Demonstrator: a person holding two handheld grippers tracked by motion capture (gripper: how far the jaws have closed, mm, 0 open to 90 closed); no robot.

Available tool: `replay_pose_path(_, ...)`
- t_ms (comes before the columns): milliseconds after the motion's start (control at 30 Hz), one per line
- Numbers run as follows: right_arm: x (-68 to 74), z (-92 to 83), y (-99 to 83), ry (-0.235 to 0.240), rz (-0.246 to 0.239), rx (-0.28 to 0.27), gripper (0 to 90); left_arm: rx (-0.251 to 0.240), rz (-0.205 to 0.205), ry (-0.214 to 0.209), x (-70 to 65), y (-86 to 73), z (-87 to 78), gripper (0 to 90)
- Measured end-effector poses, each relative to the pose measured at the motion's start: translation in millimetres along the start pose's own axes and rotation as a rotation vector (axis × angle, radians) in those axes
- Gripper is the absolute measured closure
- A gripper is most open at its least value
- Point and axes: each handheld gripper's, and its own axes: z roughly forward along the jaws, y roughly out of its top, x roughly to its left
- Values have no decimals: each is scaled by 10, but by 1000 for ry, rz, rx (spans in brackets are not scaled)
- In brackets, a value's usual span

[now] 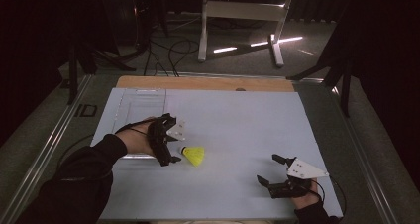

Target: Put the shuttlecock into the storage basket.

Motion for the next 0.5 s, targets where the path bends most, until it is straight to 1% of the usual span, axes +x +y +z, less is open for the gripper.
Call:
replay_pose_path(33,0,0,0,0,0,0,87,0,0,0,0,0,0,10)
replay_pose_path(67,2,-1,1,1,0,0,87,0,13,-25,22,4,26,15)
replay_pose_path(100,2,-1,1,1,0,0,87,0,13,-25,22,4,26,21)
replay_pose_path(133,2,0,1,1,1,0,87,0,36,-47,32,6,43,21)
replay_pose_path(200,1,3,-1,4,-1,1,87,-3,55,-69,58,15,76,40)
replay_pose_path(233,2,4,-1,5,-1,1,87,-4,64,-70,64,17,82,46)
replay_pose_path(267,3,4,-1,5,-1,1,87,1,77,-88,86,24,108,53)
replay_pose_path(300,6,3,1,6,1,1,87,8,78,-87,92,27,119,58)
replay_pose_path(333,6,3,1,6,1,1,87,15,98,-87,109,30,145,58)
replay_pose_path(367,5,4,0,7,1,1,87,24,99,-99,131,35,177,69)
replay_pose_path(400,5,5,-1,7,1,1,87,34,106,-96,141,39,193,69)
replay_pose_path(467,6,6,-1,10,2,2,87,41,107,-113,173,36,236,79)
replay_pose_path(500,6,7,-2,10,0,2,87,57,108,-108,190,32,261,97)
